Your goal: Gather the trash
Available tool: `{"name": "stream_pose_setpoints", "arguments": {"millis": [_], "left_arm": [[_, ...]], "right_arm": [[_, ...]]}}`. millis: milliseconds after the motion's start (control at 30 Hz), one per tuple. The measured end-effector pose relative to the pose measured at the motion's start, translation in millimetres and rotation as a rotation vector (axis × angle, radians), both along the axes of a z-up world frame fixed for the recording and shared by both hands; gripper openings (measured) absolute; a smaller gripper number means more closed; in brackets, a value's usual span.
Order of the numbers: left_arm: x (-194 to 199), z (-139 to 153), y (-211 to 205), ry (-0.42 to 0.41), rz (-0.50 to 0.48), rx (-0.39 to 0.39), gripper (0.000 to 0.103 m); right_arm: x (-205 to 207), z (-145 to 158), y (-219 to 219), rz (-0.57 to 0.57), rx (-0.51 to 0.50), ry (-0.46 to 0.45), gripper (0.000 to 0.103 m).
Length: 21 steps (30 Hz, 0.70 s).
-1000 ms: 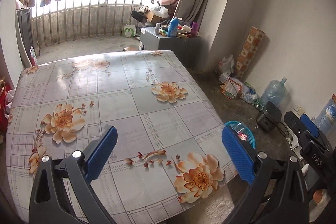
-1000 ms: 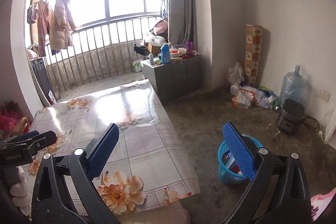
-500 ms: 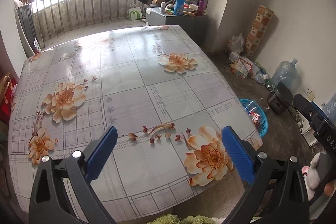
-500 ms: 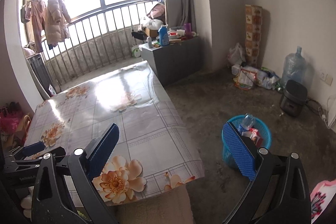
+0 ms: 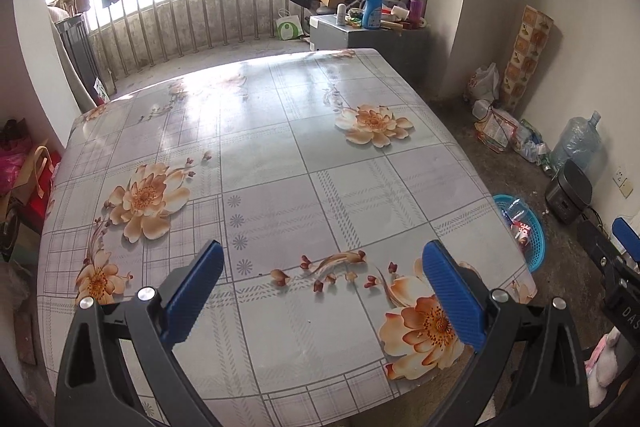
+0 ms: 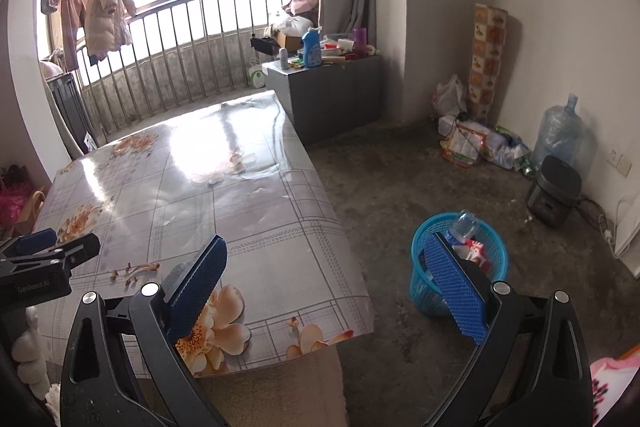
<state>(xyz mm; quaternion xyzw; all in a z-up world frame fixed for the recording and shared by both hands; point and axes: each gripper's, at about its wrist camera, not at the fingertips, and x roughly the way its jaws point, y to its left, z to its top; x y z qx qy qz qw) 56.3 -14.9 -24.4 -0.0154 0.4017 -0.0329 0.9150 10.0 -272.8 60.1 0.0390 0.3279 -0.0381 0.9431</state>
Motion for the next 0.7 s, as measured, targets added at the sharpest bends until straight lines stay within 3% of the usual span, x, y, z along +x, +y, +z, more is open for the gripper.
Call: {"name": "stream_pose_setpoints", "arguments": {"millis": [133, 233, 400, 700], "left_arm": [[-5, -1, -11, 0.028, 0.007, -0.017, 0.097], [-11, -11, -21, 0.081, -0.007, -0.038, 0.097], [-15, -23, -35, 0.129, -0.05, 0.015, 0.097], [-17, -22, -42, 0.121, -0.056, 0.051, 0.097]], "right_arm": [[-12, -2, 1, 0.006, -0.061, 0.029, 0.095], [-19, -15, 4, 0.001, -0.113, 0.11, 0.095], [-28, -32, 1, -0.019, -0.141, 0.205, 0.095], [-27, -27, -20, -0.098, -0.134, 0.227, 0.095]]}}
